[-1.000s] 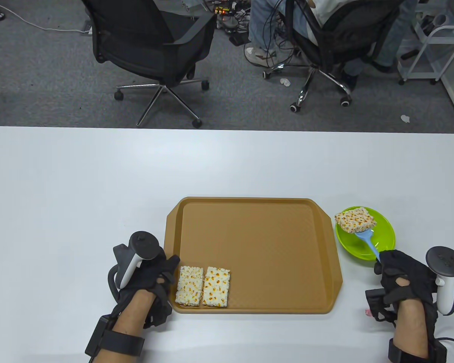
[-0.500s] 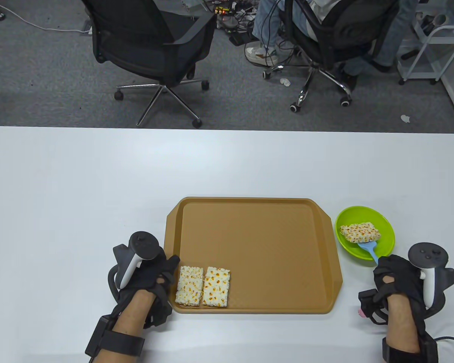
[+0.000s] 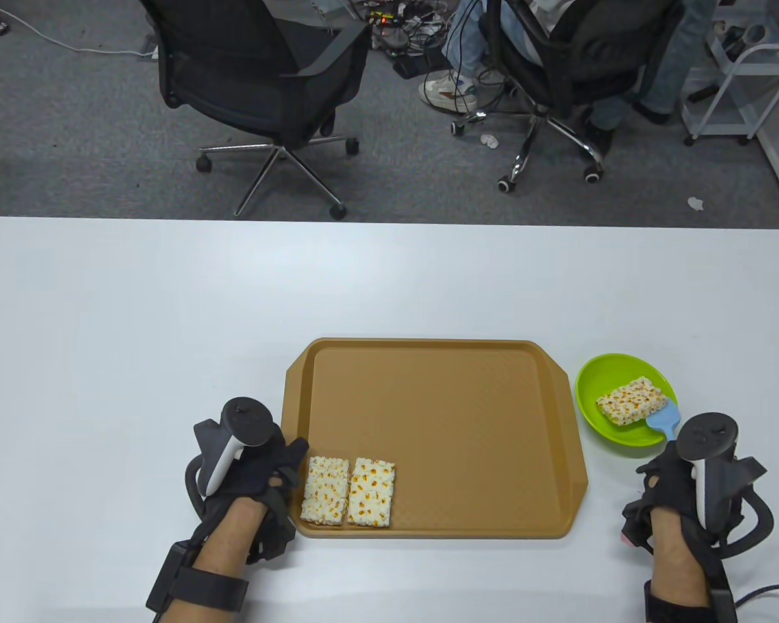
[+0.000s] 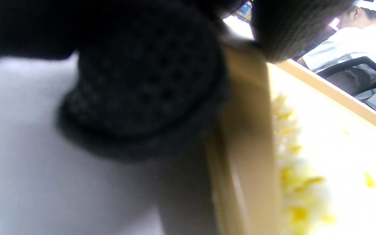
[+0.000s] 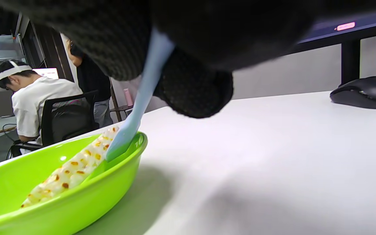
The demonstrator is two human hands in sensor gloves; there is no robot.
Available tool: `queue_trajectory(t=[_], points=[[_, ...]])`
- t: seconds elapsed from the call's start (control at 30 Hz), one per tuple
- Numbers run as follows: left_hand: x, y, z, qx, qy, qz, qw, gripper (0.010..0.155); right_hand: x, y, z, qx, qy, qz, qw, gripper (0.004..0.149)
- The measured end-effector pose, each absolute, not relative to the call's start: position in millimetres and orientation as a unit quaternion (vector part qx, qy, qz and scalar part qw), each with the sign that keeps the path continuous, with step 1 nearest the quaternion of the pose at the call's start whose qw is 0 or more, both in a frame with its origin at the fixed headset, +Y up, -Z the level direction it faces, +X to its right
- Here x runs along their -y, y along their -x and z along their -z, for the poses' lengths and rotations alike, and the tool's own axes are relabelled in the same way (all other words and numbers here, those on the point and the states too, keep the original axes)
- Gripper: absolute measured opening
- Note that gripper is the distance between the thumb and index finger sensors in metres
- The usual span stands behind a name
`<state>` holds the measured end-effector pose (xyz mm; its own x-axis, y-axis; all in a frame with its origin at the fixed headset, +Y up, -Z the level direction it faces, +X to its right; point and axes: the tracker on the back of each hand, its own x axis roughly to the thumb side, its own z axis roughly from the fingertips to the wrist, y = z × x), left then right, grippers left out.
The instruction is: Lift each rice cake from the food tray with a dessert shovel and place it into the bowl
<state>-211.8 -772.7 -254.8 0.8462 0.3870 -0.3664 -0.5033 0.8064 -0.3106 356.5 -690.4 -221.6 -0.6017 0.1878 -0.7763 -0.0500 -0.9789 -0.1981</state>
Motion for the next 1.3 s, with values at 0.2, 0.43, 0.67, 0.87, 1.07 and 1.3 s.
queue_trajectory(t=[0.2, 0.43, 0.67, 0.87, 1.07, 1.3], points=[[773, 212, 255, -0.144, 0.202, -0.237, 0.939, 0.069, 694, -358, 224, 0.041, 0.422, -0.902, 0.086, 0.043], [773, 212, 255, -0.144, 0.202, -0.238, 0.939, 0.069, 686, -351, 222, 0.070, 0.424, -0.902, 0.046, 0.042], [773, 212, 255, -0.144, 0.203, -0.240, 0.939, 0.070, 675, -338, 212, 0.114, 0.426, -0.897, 0.034, 0.051], [772, 212, 255, -0.144, 0.203, -0.238, 0.939, 0.069, 667, -315, 209, 0.196, 0.362, -0.911, 0.034, 0.058], [772, 212, 255, -0.144, 0.204, -0.239, 0.939, 0.069, 666, -289, 205, 0.231, 0.274, -0.930, 0.083, 0.055], [772, 212, 255, -0.144, 0.204, -0.238, 0.939, 0.069, 695, -230, 212, 0.123, 0.096, -0.976, 0.150, 0.058]])
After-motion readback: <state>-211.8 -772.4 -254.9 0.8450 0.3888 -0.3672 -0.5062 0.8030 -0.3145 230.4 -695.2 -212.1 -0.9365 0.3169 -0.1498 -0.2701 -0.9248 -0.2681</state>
